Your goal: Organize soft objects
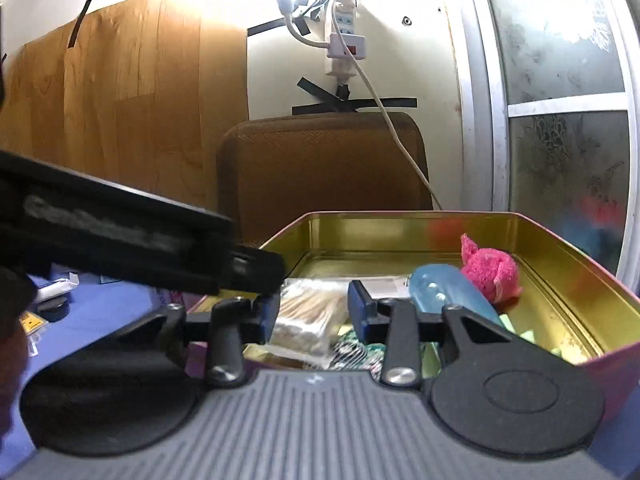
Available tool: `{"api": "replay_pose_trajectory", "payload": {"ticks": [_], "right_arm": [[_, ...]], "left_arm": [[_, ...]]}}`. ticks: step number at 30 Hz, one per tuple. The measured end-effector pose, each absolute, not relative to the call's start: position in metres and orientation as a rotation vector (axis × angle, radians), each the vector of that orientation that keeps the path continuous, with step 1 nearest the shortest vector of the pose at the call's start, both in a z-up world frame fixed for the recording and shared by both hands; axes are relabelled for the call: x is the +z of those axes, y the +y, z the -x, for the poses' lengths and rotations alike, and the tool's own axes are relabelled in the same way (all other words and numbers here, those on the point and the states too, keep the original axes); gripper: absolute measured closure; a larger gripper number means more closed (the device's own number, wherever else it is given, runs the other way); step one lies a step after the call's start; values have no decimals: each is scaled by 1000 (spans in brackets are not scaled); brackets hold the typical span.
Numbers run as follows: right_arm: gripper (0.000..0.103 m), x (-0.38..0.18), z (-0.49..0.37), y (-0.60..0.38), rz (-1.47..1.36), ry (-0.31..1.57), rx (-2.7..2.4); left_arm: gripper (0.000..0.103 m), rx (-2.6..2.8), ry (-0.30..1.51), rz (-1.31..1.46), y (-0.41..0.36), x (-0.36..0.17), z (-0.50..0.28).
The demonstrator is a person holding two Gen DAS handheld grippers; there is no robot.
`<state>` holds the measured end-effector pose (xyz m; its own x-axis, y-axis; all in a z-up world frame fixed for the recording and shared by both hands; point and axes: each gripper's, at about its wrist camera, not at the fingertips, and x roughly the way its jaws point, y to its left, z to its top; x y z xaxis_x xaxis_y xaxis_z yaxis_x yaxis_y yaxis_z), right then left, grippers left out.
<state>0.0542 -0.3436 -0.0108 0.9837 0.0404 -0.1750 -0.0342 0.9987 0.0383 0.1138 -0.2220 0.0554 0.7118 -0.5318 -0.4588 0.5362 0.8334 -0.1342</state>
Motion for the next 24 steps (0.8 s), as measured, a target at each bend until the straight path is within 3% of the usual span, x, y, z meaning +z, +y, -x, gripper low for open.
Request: {"api": "replay_pose_trajectory", "payload": {"ticks": [14, 24], "right_arm": [[63, 0, -33, -324, -66, 156, 106], [63, -1, -45, -253, 10, 304, 351]], "left_arm": [[40, -371, 559, 4, -131, 36, -84], [38, -101, 574, 64, -12, 6, -72]]}}
